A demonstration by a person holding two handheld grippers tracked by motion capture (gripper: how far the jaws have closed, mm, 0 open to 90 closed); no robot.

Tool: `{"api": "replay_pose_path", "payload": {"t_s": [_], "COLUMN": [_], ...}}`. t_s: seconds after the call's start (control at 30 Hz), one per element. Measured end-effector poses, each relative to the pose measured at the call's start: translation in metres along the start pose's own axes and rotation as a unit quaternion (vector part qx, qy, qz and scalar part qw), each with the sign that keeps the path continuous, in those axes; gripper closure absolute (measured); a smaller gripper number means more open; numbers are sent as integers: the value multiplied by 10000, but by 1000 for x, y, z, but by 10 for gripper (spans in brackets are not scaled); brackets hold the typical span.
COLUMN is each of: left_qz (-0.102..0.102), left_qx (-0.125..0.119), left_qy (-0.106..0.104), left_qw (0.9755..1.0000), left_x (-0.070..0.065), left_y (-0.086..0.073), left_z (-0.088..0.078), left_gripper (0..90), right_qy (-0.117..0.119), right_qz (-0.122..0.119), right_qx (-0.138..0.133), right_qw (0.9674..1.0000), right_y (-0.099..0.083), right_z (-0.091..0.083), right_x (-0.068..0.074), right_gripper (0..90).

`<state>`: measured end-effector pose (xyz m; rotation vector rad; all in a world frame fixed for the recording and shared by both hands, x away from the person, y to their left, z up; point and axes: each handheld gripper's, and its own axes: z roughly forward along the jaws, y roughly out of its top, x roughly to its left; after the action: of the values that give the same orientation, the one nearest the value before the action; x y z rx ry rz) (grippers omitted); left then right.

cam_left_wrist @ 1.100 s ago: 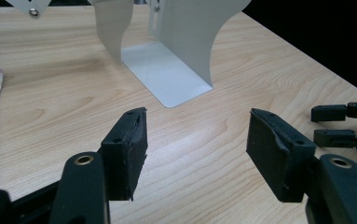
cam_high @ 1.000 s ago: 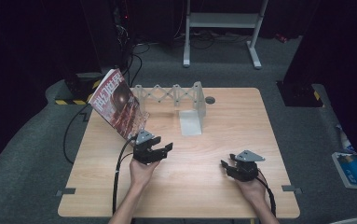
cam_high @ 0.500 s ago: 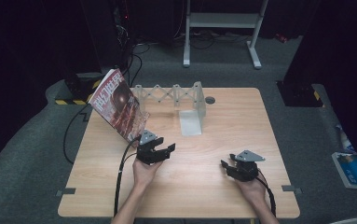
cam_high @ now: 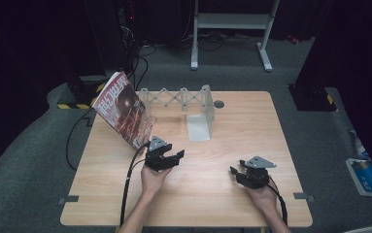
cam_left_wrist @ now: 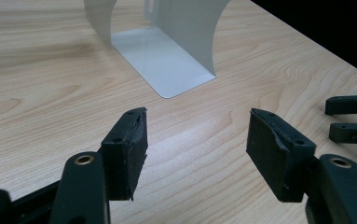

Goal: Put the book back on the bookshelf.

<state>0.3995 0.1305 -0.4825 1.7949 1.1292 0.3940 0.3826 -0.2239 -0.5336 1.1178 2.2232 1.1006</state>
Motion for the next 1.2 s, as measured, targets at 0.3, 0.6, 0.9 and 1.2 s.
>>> {"api": "replay_pose_path", "payload": {"t_s": [0.3, 0.6, 0.9, 1.2], "left_qz": [-5, 73, 103, 134], "left_qx": [54, 191, 306, 411], "left_qy": [31, 118, 270, 469], "left_qw": [10000, 9997, 9991, 9980], "left_x": [0, 1, 2, 4], "left_y": [-4, -8, -12, -15], "left_z": [6, 13, 23, 31], "left_gripper": [384, 384, 389, 387], "right_qy": [0, 0, -3, -6], "right_qz": [-5, -14, -15, -9], "right_qx": [-6, -19, -27, -24], "right_qw": [10000, 10000, 10000, 10000], "right_y": [0, 0, 0, 0], "right_z": [0, 0, 0, 0], "right_x": [0, 0, 0, 0], "right_gripper": [481, 474, 469, 466]}}
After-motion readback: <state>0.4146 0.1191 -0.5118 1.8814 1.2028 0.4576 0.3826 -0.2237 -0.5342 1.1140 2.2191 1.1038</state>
